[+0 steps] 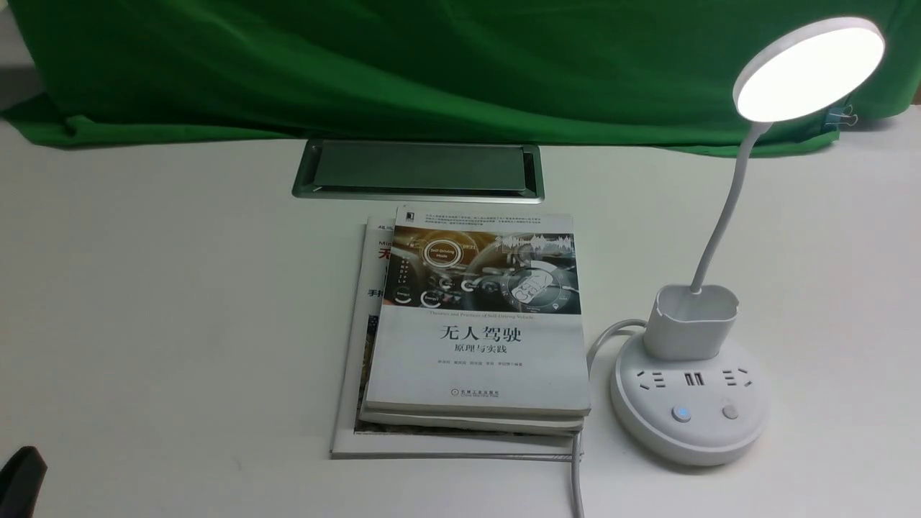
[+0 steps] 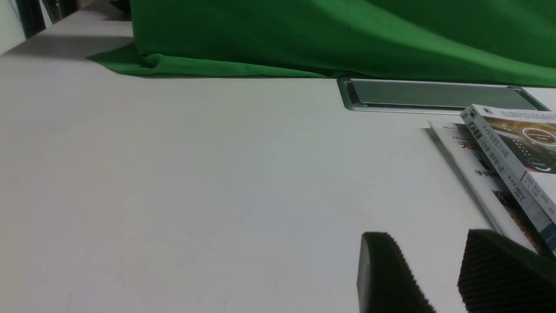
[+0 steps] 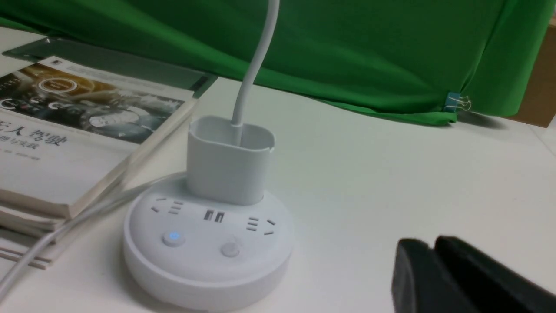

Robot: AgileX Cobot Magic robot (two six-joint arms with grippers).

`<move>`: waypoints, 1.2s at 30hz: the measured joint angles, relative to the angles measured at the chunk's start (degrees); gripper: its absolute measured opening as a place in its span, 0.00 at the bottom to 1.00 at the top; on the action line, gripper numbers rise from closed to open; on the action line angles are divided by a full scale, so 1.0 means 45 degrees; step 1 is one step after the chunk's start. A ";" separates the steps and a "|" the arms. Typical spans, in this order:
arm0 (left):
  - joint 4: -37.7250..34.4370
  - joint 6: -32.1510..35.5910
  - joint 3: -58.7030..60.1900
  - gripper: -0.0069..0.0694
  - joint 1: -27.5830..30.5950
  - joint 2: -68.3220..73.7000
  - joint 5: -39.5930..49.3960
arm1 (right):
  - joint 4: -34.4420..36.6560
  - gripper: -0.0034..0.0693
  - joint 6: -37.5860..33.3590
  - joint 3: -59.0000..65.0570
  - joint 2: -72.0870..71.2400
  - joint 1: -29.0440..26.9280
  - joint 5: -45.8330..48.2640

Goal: Turn off the desk lamp on the white desktop by hand.
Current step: 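Press the power button on the lamp base to turn the lamp off with the right gripper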

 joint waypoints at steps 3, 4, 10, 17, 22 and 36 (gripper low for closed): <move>0.0000 0.0000 0.0000 0.41 0.0000 0.0000 0.0000 | 0.0000 0.13 0.0000 0.0000 0.0000 0.0000 0.0000; 0.0000 0.0000 0.0000 0.41 0.0000 0.0000 0.0000 | 0.0000 0.13 0.0000 0.0000 0.0000 0.0000 0.0000; 0.0000 0.0000 0.0000 0.41 0.0000 0.0000 0.0000 | 0.0000 0.13 0.0000 0.0000 0.0000 0.0000 0.0000; 0.0000 0.0000 0.0000 0.41 0.0000 0.0000 0.0000 | 0.0015 0.13 0.0038 0.0000 0.0000 0.0000 -0.0230; 0.0000 0.0000 0.0000 0.41 0.0000 0.0000 0.0000 | 0.0939 0.13 0.3155 0.0000 0.0000 0.0000 -0.2097; 0.0000 0.0000 0.0000 0.41 0.0000 0.0000 0.0000 | 0.1091 0.13 0.5478 -0.3681 0.2343 0.0668 0.0471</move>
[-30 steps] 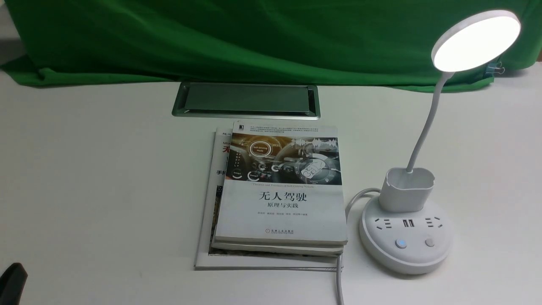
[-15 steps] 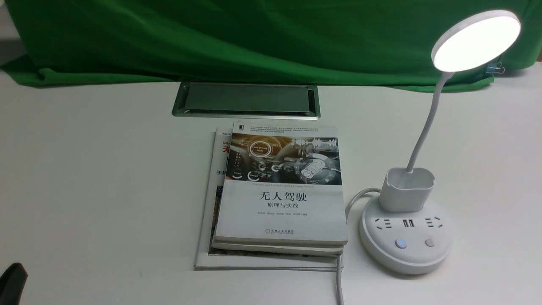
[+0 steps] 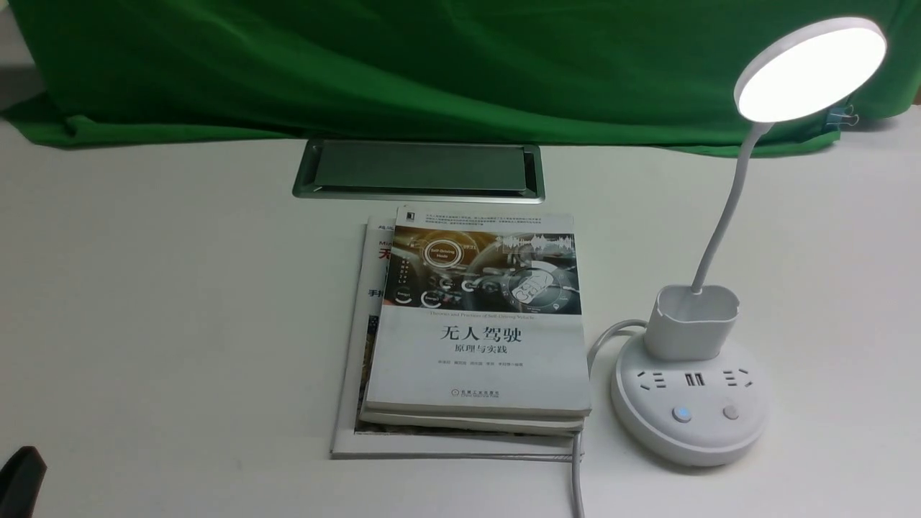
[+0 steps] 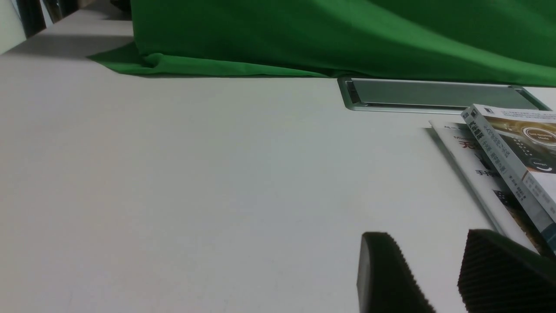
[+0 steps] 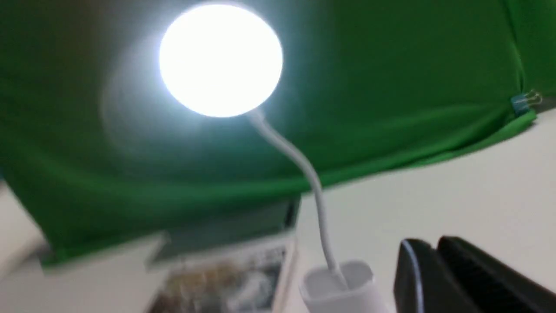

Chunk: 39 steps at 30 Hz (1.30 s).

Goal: Turn off the desk lamp on the white desktop by hand.
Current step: 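Press the power button on the lamp base to turn the lamp off with the right gripper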

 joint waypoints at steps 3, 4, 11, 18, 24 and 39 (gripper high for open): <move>0.0000 0.0000 0.0000 0.41 0.0000 0.0000 0.0000 | -0.0028 0.13 -0.1787 -0.2799 0.2711 0.0324 0.3309; 0.0000 0.0000 0.0000 0.41 0.0000 0.0000 0.0000 | -0.0028 0.13 -0.1787 -0.2970 0.2900 0.0324 0.3542; 0.0000 0.0000 0.0000 0.41 0.0000 0.0000 0.0000 | -0.0510 0.11 -0.3236 -0.6379 0.9443 0.0382 0.8226; 0.0000 0.0000 0.0000 0.41 0.0000 0.0000 0.0000 | -0.0497 0.11 -0.3320 -0.6592 1.3734 0.0382 0.7627; 0.0000 0.0000 0.0000 0.41 0.0000 0.0000 0.0000 | 0.0234 0.10 -0.3861 -0.6650 1.5882 0.0382 0.6413; 0.0000 0.0000 0.0000 0.41 0.0000 0.0000 0.0000 | 0.1008 0.10 -0.4406 -0.8148 1.7592 0.0382 0.5783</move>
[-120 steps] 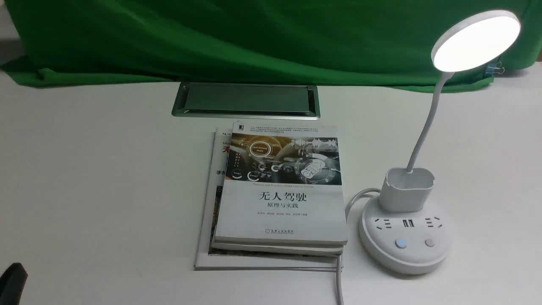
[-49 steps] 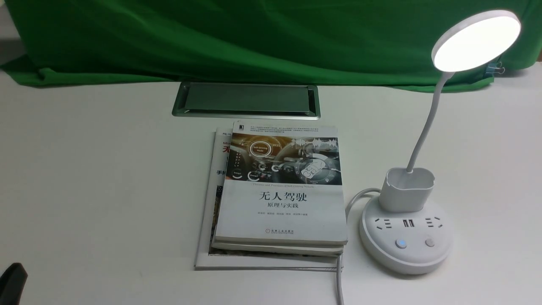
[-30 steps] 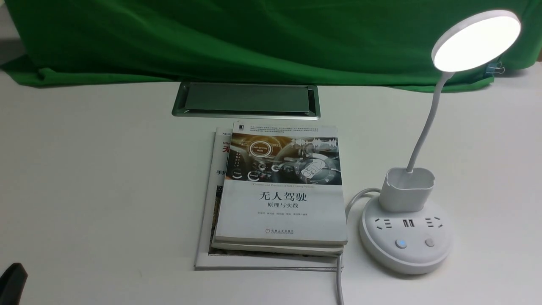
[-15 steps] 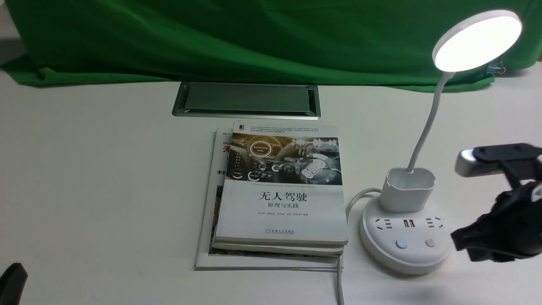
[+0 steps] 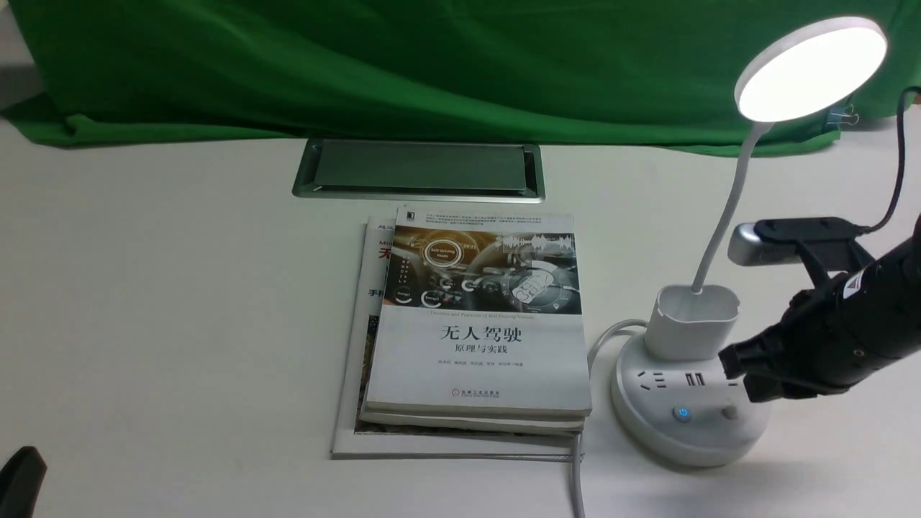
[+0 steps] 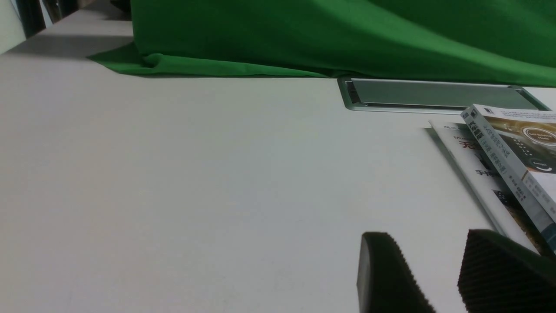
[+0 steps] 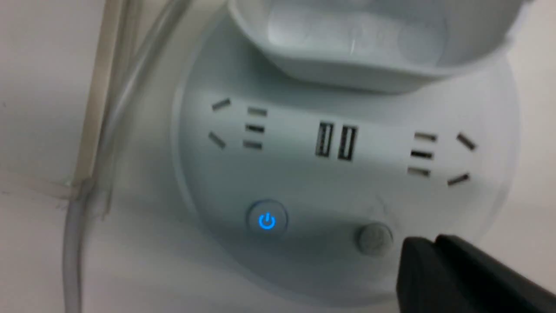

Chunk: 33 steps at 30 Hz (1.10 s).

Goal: Turn off the desk lamp on the white desktop by hand.
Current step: 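Press the power button on the lamp base to turn the lamp off with the right gripper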

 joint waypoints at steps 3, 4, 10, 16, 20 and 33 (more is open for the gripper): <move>0.0000 0.0000 0.0000 0.41 0.0000 0.0000 0.0000 | 0.0000 0.10 -0.0011 -0.0201 0.0183 0.0172 -0.0011; 0.0000 0.0000 0.0000 0.41 0.0000 0.0000 0.0000 | 0.0000 0.10 -0.0011 -0.0218 0.0198 0.0188 0.0001; 0.0000 0.0000 0.0000 0.41 0.0000 0.0000 0.0000 | 0.0000 0.10 -0.0071 -0.0319 0.0633 0.0415 0.0030; 0.0000 0.0000 0.0000 0.41 0.0000 0.0000 0.0000 | -0.0013 0.10 -0.0106 -0.0331 0.0843 0.0415 0.0058; 0.0000 0.0000 0.0000 0.41 0.0000 0.0000 0.0000 | -0.0013 0.10 -0.0153 -0.0342 0.1234 0.0415 0.0083; 0.0011 0.0000 0.0000 0.41 0.0000 0.0000 0.0000 | -0.0256 0.10 -0.0195 -0.0529 0.1439 0.0415 0.0364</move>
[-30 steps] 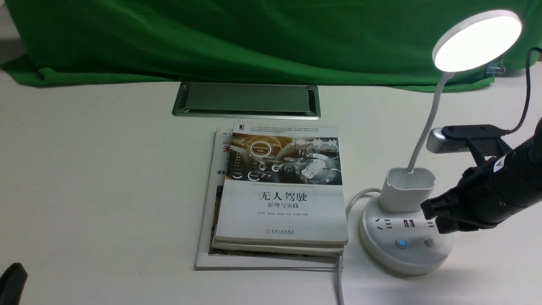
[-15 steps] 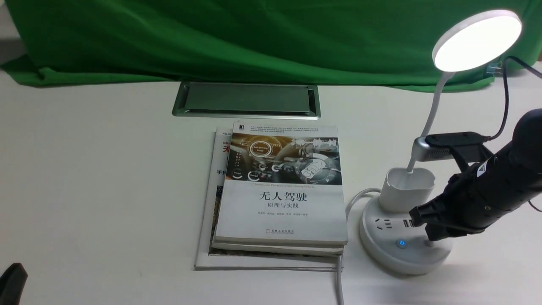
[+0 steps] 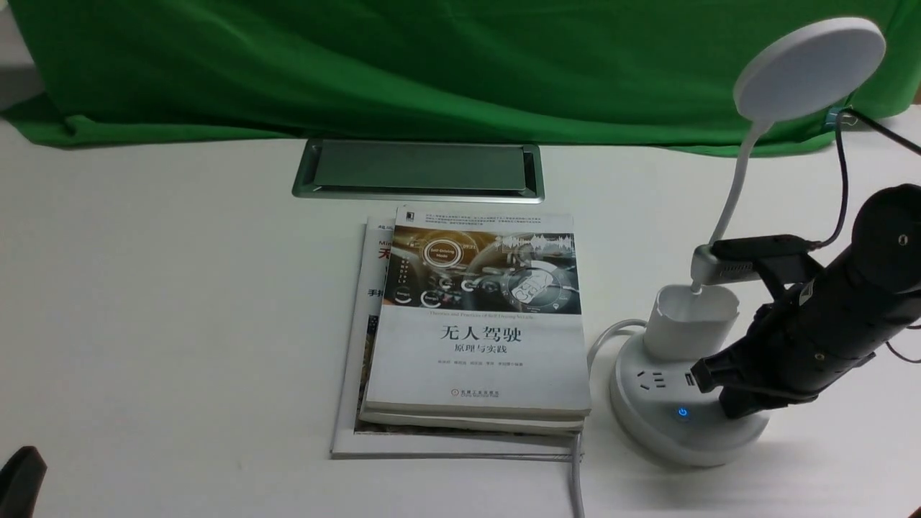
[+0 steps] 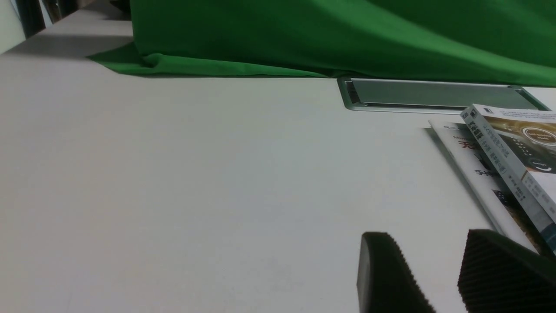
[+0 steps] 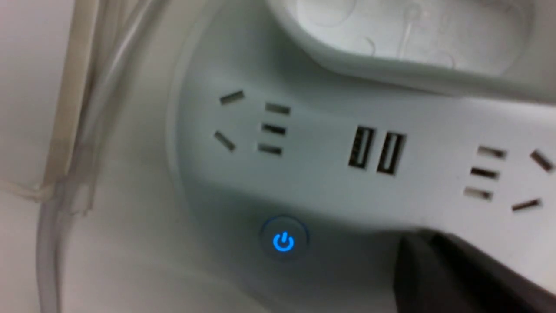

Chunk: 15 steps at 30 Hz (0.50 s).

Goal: Turn off the desk lamp on the white desktop by hand.
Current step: 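Press the power button on the lamp base to turn the lamp off with the right gripper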

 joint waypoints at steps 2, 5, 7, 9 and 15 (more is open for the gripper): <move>0.0000 0.0000 0.0000 0.41 0.0000 0.0000 0.0000 | -0.0101 0.10 0.0051 0.0107 -0.0328 0.0006 0.0028; 0.0000 0.0000 0.0000 0.41 0.0000 0.0000 0.0000 | -0.0136 0.10 0.0115 0.0155 -0.0694 0.0006 0.0014; 0.0000 0.0000 0.0000 0.41 0.0000 0.0000 0.0000 | -0.0161 0.10 0.0162 0.0165 -0.0955 0.0006 -0.0041; 0.0000 0.0000 0.0000 0.41 0.0000 0.0000 0.0000 | -0.0161 0.10 0.0208 0.0165 -0.1007 0.0043 -0.0083; 0.0000 0.0000 0.0000 0.41 0.0000 0.0000 0.0000 | -0.0163 0.10 0.0222 0.0165 -0.0362 0.0339 -0.0173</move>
